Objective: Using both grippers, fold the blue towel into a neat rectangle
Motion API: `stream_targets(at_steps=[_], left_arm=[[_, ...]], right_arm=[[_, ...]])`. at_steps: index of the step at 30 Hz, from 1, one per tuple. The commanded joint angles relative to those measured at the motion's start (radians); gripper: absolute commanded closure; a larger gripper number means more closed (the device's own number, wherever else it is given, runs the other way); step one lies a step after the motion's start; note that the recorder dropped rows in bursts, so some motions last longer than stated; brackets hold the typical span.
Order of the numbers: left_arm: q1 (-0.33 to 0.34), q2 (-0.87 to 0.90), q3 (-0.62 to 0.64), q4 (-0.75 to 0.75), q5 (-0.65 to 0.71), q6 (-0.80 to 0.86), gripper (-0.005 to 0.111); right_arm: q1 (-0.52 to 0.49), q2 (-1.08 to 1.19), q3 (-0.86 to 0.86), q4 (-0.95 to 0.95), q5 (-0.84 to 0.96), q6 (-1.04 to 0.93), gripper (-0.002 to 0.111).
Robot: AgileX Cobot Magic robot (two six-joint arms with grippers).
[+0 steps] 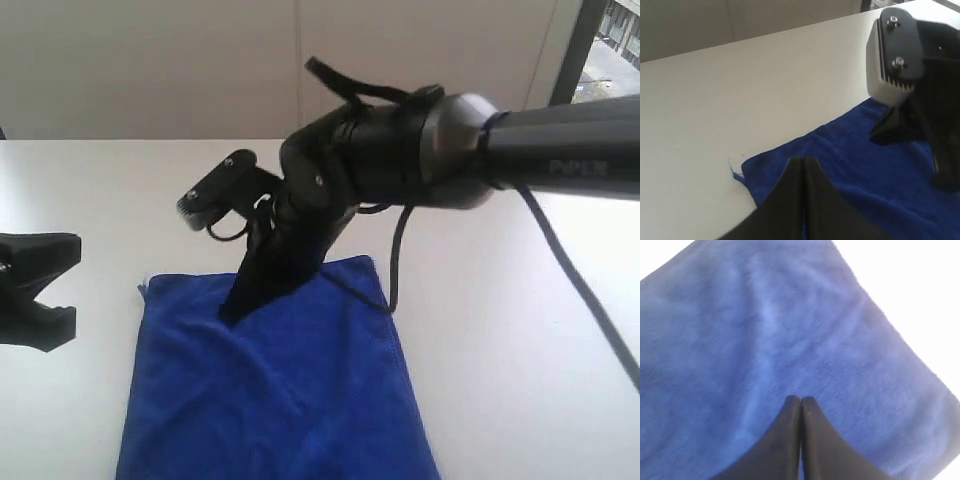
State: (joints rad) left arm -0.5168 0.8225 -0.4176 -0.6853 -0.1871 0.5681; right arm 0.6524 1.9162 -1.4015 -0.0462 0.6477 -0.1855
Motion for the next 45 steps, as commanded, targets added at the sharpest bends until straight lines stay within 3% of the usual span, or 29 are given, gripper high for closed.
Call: stream_targets(at_steps=[1,6,13,20,28,39,45], left_arm=[[0.071,-0.008,0.040,-0.045,-0.043,0.018,0.107],[0.132,-0.006,0.075,-0.057,-0.052,0.012,0.107],[0.134,-0.006,0.079,-0.057,-0.071,0.012,0.107],[0.134,-0.006,0.079,-0.057,-0.073,0.012,0.107],[0.134,-0.006,0.079,-0.057,-0.072,0.007,0.107],[0.134,-0.006,0.079,-0.057,-0.072,0.007,0.107],[0.134,-0.006,0.079,-0.057,-0.072,0.007,0.107]], right_arm=[[-0.120,0.103,-0.126,0.189,0.009,-0.178,0.108],[-0.187,0.230,-0.236,0.196,0.036,-0.204,0.108],[-0.195,0.358,-0.324,0.285,0.082,-0.287,0.108],[-0.206,0.421,-0.343,0.214,0.076,-0.235,0.108],[-0.277,0.428,-0.343,0.088,0.066,-0.100,0.108],[-0.345,0.428,-0.343,0.024,0.043,-0.111,0.108],[-0.330,0.366,-0.343,0.046,0.020,-0.181,0.108]])
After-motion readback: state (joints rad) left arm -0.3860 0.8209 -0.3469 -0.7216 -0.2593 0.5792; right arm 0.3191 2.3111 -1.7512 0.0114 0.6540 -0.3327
